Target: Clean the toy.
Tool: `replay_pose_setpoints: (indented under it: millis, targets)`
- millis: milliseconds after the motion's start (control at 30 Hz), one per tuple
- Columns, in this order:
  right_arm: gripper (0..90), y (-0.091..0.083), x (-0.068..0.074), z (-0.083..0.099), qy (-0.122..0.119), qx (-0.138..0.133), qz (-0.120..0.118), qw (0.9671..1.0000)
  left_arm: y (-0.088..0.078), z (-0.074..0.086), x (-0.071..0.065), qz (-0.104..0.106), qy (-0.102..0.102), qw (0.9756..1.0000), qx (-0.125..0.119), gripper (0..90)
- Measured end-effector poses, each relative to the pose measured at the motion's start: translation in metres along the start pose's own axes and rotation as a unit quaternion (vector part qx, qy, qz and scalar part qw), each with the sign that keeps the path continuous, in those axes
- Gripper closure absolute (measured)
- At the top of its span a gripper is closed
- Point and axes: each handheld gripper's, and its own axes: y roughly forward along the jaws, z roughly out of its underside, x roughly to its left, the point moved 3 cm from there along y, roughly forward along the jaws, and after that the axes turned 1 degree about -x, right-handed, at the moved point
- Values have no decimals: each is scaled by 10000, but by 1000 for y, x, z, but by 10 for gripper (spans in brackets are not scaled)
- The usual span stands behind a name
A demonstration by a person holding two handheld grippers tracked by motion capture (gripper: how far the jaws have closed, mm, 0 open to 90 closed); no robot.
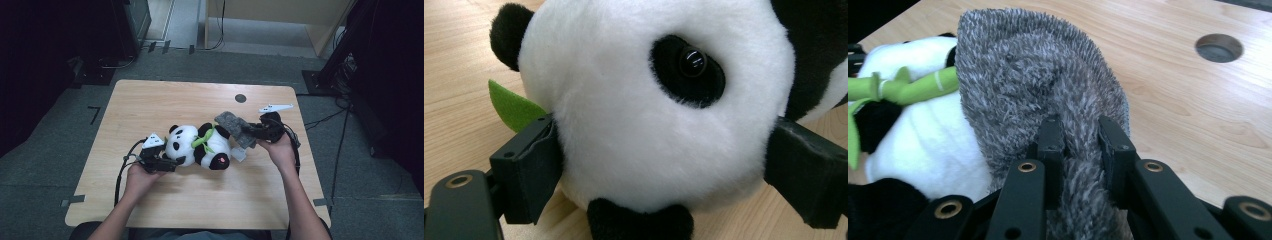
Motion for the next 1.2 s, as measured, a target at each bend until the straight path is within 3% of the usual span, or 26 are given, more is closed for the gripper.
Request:
replay_pose_setpoints:
  millis: [233, 500, 700, 733, 833, 867, 900, 967, 1133, 1200]
  targets:
    - [762, -6, -14, 2, 188, -51, 142, 9997, 0, 0, 0, -2, 1, 10000, 8, 100]
    - [767, -22, -15, -4, 302, -308, 100, 9990, 0, 0, 0, -13, 21, 10000, 16, 101]
    - [767, -38, 10, -22, 27, -618, -53, 9981, 0, 0, 0, -15, 21, 10000, 11, 101]
    - [766, -40, 21, -29, -151, -699, -122, 9974, 0, 0, 0, -17, 12, 10000, 4, 102]
    - [766, -41, 34, -35, -306, -748, -213, 9965, 0, 0, -1, -24, 15, 10000, 6, 102]
    - [766, -41, 47, -40, -495, -774, -306, 9953, 0, 0, -1, -21, 19, 10000, 14, 103]
    - [766, -41, 47, -40, -495, -774, -306, 9953, 0, 0, -1, -21, 19, 10000, 14, 105]
    - [766, -36, 66, -47, -748, -772, -446, 9932, 0, 0, -2, -33, 29, 10000, -6, 107]
    - [766, -23, 84, -53, -963, -703, -656, 9907, 0, 1, -3, -64, 52, 10000, -25, 116]
    - [766, -7, 94, -56, -1071, -580, -794, 9894, -1, 1, -3, -71, 57, 10000, -19, 119]
